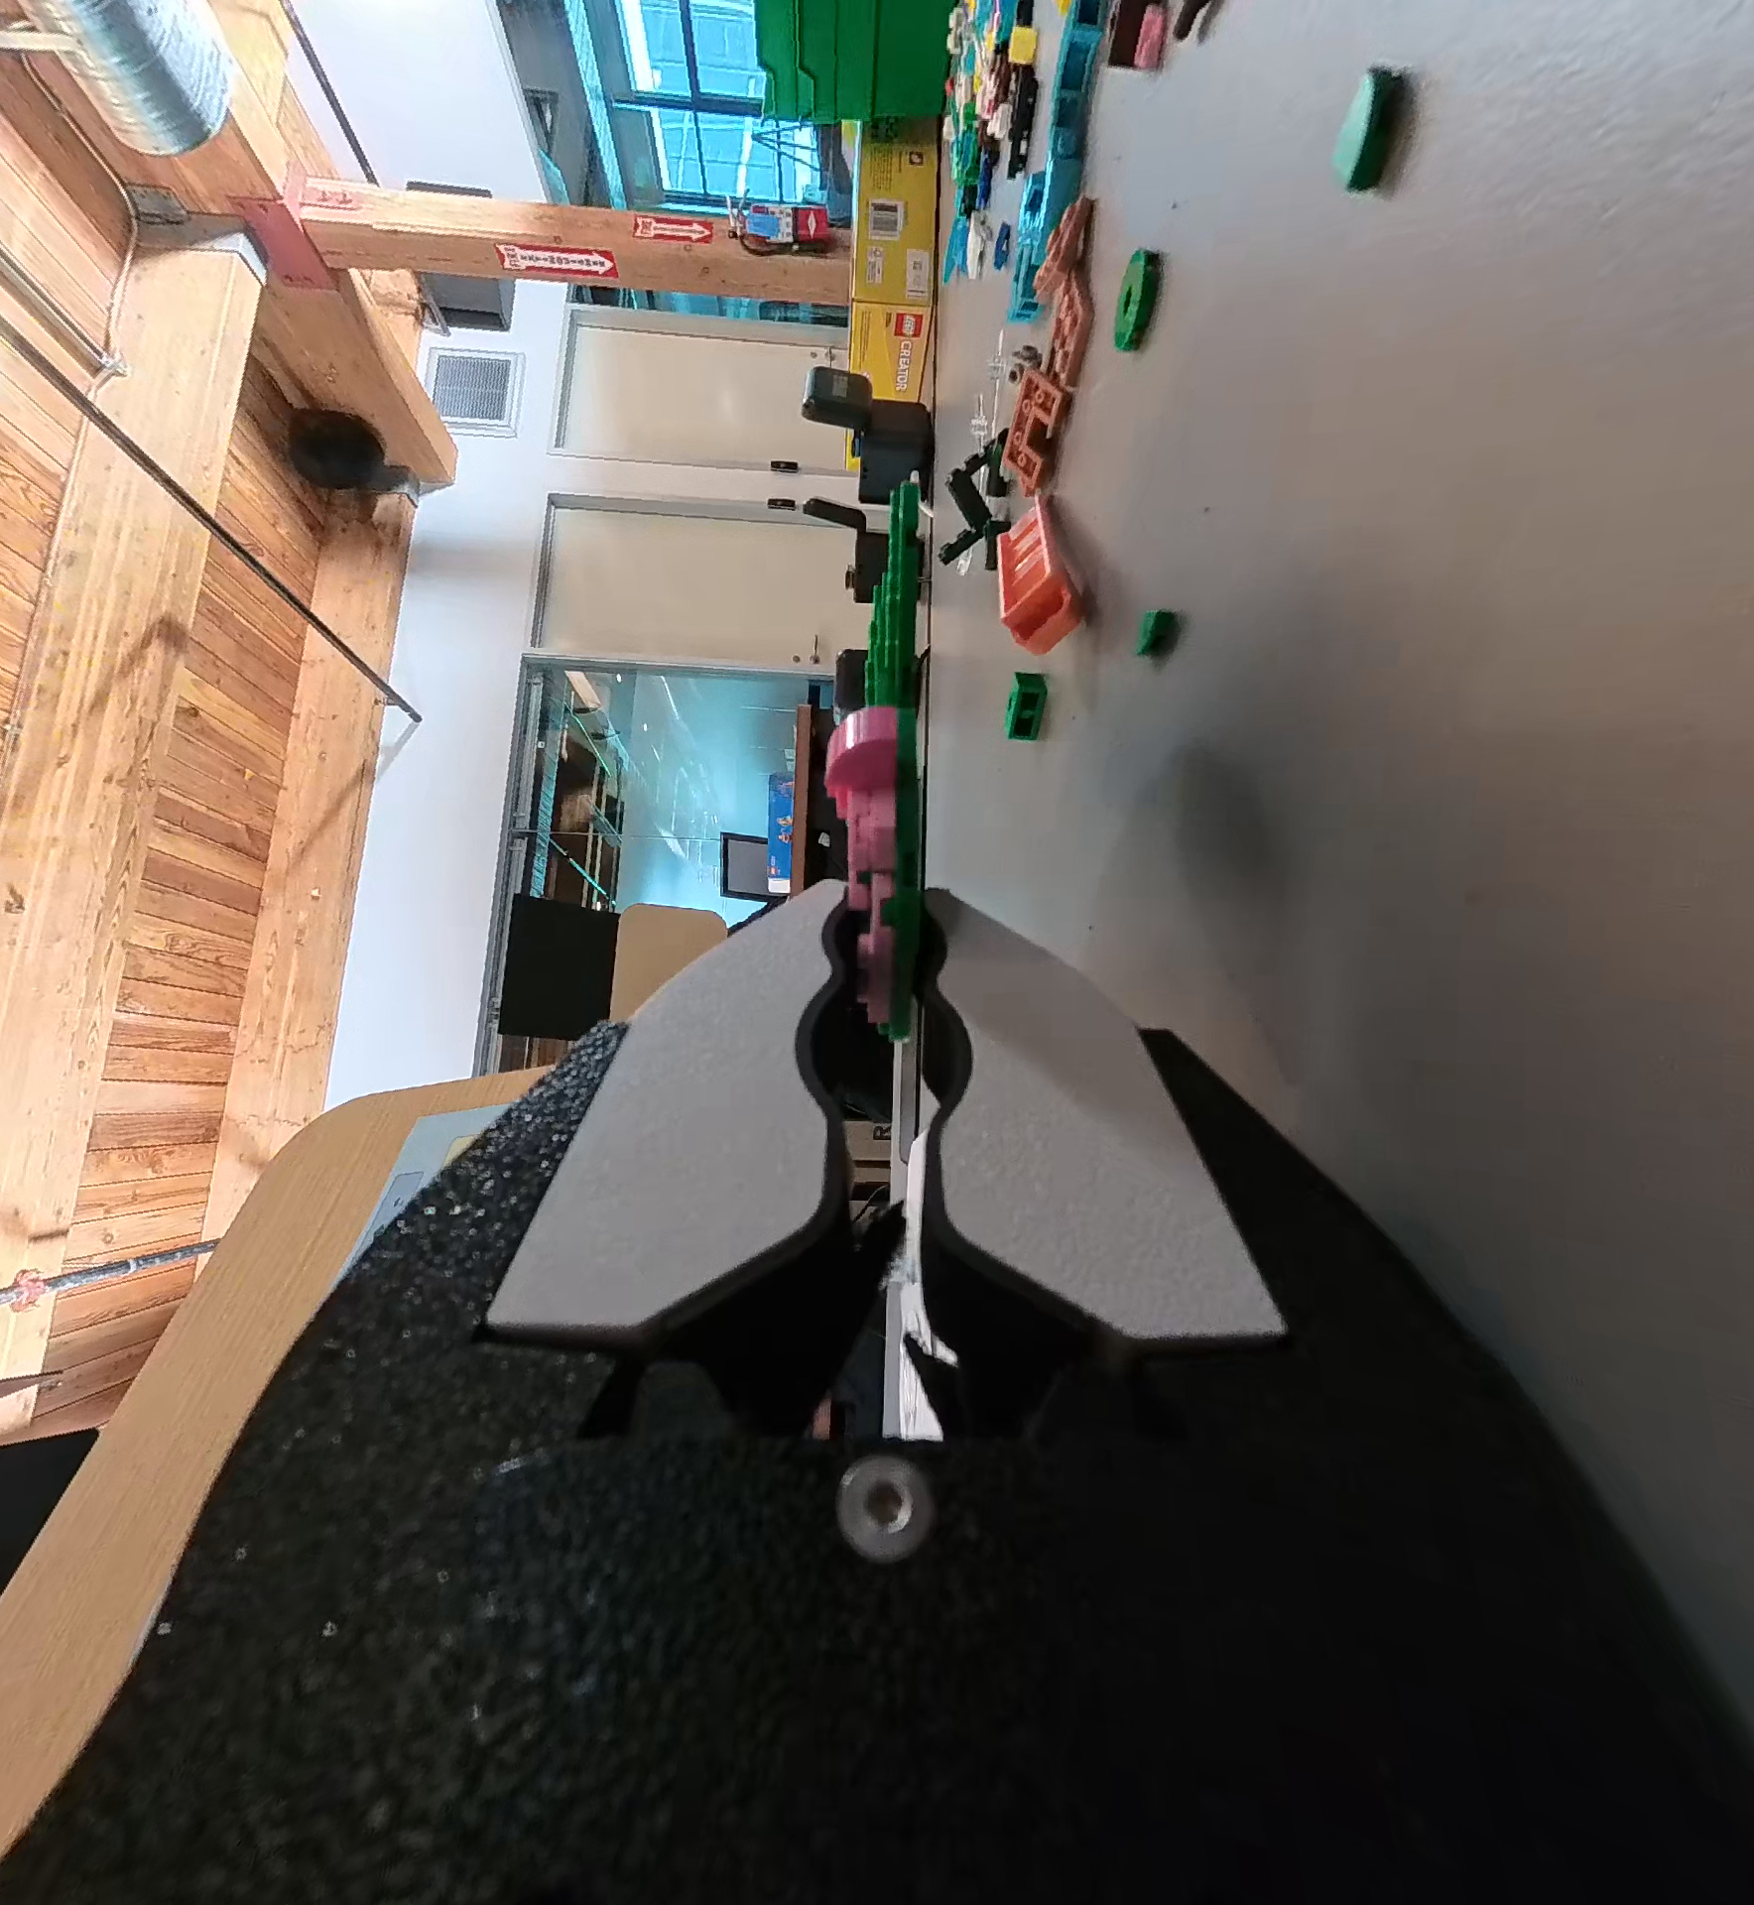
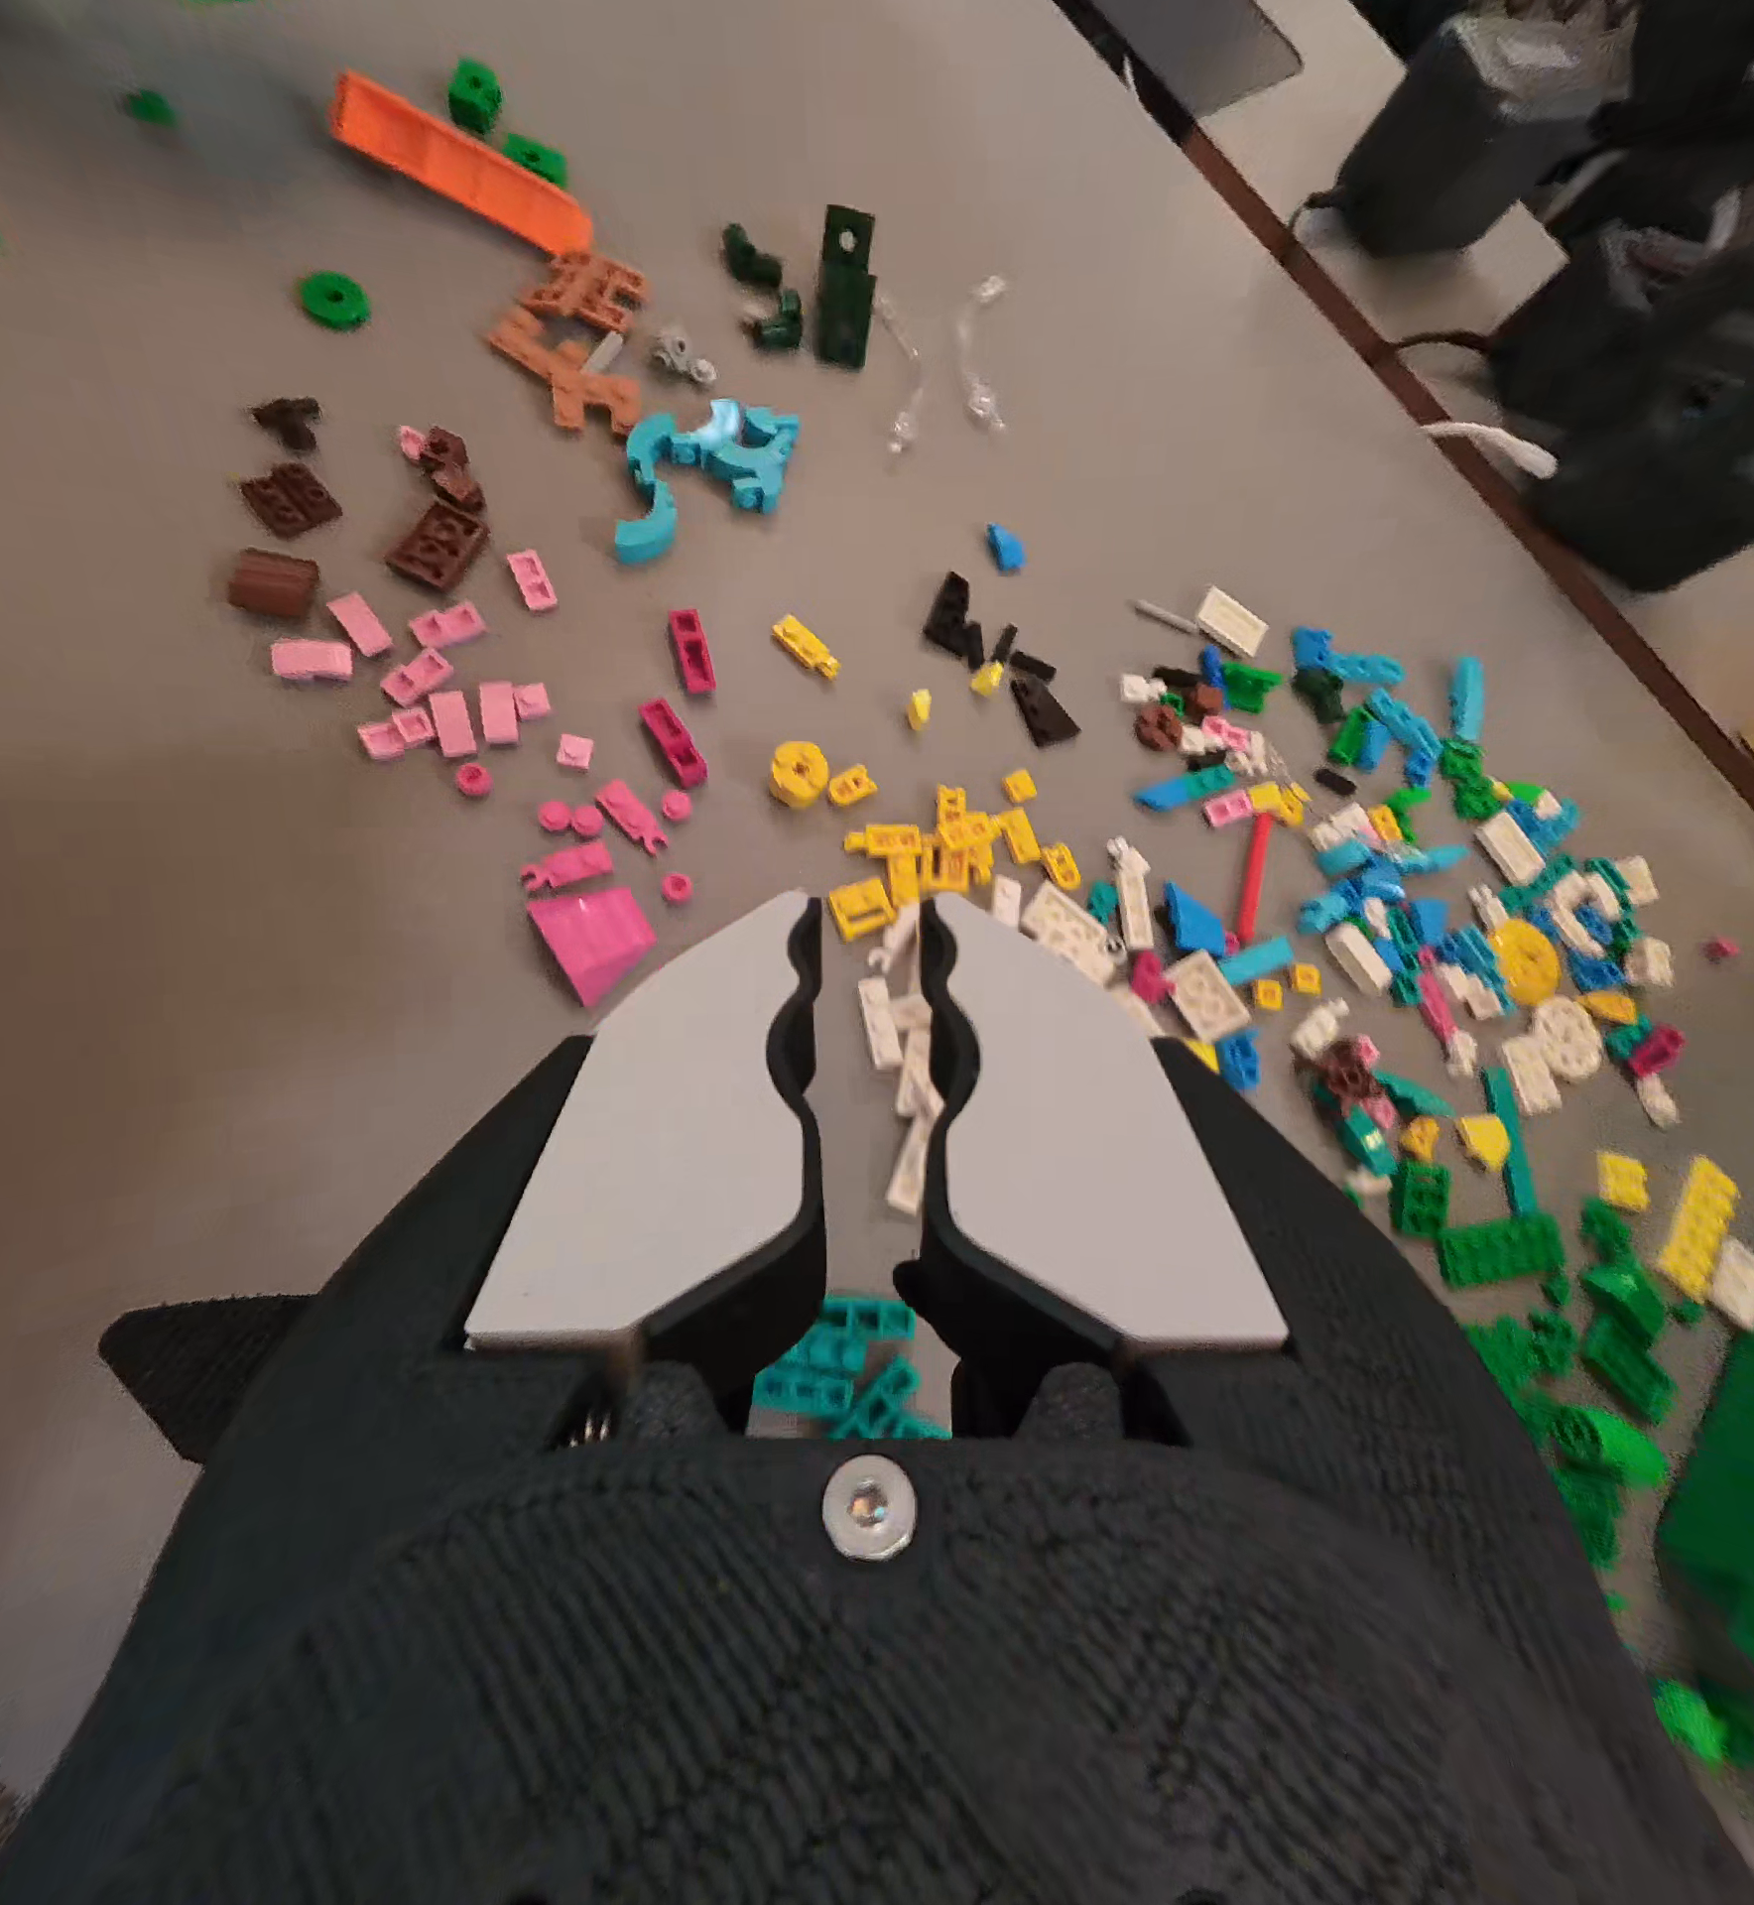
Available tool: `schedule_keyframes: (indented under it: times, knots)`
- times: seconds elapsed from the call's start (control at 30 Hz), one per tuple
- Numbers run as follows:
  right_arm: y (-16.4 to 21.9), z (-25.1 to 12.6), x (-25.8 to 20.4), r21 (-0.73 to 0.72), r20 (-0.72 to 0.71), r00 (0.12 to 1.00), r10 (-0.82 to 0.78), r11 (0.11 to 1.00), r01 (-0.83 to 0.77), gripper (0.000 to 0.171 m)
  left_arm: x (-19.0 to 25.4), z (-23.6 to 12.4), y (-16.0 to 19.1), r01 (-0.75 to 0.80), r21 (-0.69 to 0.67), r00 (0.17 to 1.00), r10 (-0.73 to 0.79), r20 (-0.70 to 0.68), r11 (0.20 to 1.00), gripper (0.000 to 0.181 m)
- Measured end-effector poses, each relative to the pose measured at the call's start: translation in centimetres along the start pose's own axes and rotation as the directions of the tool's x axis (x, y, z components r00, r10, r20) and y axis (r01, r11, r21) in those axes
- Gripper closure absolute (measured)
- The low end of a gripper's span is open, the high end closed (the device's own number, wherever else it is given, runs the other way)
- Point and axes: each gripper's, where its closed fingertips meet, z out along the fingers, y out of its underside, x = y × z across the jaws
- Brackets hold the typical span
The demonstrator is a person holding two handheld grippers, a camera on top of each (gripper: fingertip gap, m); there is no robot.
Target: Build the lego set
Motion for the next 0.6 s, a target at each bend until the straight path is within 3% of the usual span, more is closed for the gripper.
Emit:
schedule_keyframes:
  times: [0.17, 0.3, 0.6]
  knots:
    - [0.2, -3.2, 2.2, 0.028, -0.138, 0.990, 0.038, 0.999, -0.035, 0.155, 0.0, 0.0, 0.1, 0.000, -0.004, 1.000, 0.000, -0.001, 1.000, 0.173]
    - [0.3, -5.6, 5.3, 0.040, -0.353, 0.935, 0.036, 0.999, -0.024, 0.159, 0.0, 0.0, 0.1, 0.000, -0.005, 1.000, 0.000, -0.002, 1.000, 0.174]
    - [2.1, -5.5, 3.8, -0.039, -0.270, 0.960, 0.072, 0.996, -0.086, 0.158, 0.1, 0.1, 0.1, -0.017, -0.007, 1.000, 0.017, -0.002, 1.000, 0.173]
